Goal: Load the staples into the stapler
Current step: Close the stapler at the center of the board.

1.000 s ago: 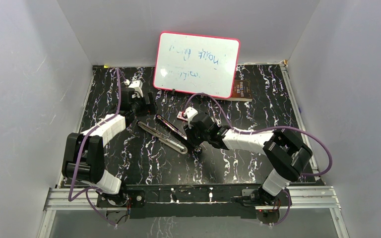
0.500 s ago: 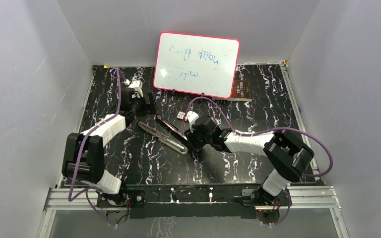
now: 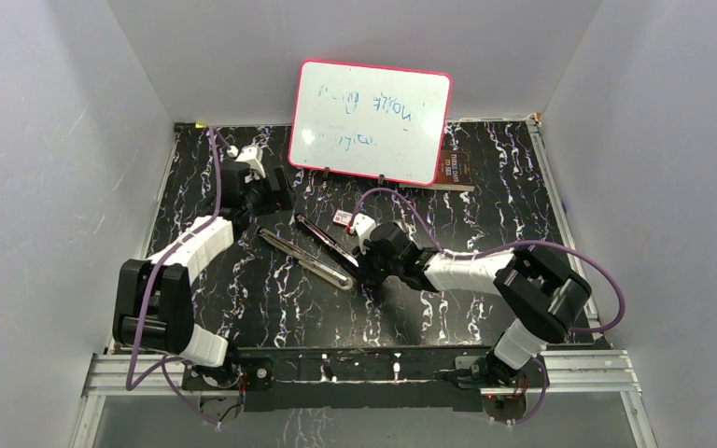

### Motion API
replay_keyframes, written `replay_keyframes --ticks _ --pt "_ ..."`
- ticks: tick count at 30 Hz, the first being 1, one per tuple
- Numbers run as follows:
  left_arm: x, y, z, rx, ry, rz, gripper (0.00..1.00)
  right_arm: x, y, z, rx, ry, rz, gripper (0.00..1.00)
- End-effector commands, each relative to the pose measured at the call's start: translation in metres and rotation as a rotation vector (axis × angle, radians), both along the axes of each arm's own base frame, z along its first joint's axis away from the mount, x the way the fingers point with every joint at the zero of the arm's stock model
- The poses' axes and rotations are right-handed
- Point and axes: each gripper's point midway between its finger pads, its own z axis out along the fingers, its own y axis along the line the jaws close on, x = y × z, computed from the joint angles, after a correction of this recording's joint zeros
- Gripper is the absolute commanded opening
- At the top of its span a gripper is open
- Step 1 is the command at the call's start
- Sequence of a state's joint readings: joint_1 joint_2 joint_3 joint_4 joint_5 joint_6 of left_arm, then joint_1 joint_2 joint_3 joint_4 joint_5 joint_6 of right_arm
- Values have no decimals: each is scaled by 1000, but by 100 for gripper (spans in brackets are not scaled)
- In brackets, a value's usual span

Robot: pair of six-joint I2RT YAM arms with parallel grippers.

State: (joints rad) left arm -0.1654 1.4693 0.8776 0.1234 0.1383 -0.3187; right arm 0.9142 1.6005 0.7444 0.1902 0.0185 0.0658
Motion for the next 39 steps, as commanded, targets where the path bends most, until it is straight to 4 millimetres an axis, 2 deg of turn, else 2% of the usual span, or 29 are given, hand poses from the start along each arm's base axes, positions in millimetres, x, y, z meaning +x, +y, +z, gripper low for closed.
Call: replay_keyframes --ticks 1,3,7,11,18,19,25,30,34,39 --pt "8 -2 43 -80 -88 41 96 4 -2 0 17 -44 2 16" --pt "7 -3 47 -105 -95 54 96 8 0 3 25 -63 0 10" --pt "3 -11 43 -168 -58 50 96 17 2 2 20 -77 -21 0" --pt "-2 -25 39 -253 -16 22 96 28 10 4 51 -69 -44 0" --pt "-14 -45 34 -414 84 23 92 41 25 4 151 56 -68 0" --pt "-16 -48 34 -452 91 29 92 40 26 -5 144 85 -71 0" --pt "-18 -61 11 -651 153 105 92 41 30 -7 174 146 -104 0" --pt "-16 -79 -11 -789 245 147 90 39 33 -10 186 184 -107 0" --pt "-15 -94 -26 -802 288 178 90 38 35 -11 202 198 -112 0" --pt "-9 -100 -47 -816 314 215 89 36 35 -15 195 210 -101 0"
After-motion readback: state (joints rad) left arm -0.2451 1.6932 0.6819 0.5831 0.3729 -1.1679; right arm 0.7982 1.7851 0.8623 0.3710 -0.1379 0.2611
